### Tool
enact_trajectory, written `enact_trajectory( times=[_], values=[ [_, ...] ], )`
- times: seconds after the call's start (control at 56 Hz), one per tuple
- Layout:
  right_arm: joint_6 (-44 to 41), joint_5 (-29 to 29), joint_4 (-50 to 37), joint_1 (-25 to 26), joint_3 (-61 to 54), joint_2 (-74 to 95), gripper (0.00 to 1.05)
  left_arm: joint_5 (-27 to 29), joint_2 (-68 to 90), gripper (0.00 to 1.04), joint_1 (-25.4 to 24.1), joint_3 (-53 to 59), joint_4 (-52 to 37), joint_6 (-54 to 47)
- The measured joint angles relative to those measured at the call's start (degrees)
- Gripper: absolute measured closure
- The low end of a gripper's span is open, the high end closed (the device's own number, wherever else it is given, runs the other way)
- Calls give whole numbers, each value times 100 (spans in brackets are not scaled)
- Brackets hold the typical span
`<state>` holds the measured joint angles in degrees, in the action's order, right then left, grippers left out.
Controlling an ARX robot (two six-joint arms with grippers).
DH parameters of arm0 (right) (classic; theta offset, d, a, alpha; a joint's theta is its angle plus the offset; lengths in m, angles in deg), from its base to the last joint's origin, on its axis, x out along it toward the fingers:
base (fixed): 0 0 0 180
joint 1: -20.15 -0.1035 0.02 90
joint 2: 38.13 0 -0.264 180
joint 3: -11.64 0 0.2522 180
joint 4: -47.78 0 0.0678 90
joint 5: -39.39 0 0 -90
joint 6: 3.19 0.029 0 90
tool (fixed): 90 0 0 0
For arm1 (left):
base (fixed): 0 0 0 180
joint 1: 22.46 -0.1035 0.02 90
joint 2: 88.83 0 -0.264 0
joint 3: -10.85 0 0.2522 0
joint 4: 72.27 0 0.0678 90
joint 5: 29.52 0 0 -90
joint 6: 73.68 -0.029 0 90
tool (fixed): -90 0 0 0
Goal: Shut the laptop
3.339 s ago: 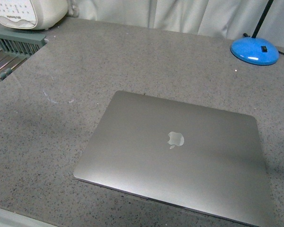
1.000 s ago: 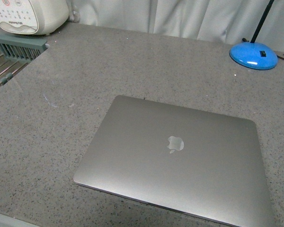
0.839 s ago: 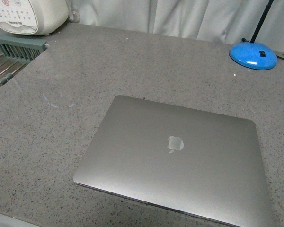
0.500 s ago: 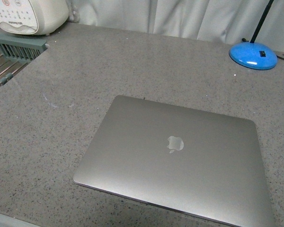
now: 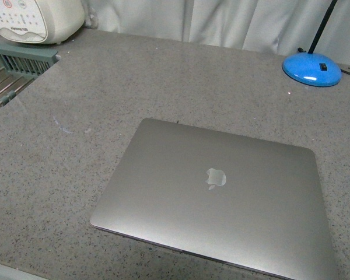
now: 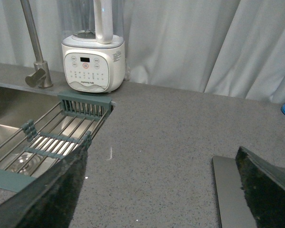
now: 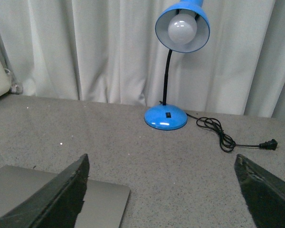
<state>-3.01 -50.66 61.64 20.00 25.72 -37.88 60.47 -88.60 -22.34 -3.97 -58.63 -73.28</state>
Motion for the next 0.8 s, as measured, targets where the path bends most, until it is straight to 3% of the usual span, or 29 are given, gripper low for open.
enact_trajectory(
  times=[0.804],
  values=[
    [-2, 0, 2, 0, 0, 0, 9, 0, 0, 6, 0, 0, 0, -13]
  ],
)
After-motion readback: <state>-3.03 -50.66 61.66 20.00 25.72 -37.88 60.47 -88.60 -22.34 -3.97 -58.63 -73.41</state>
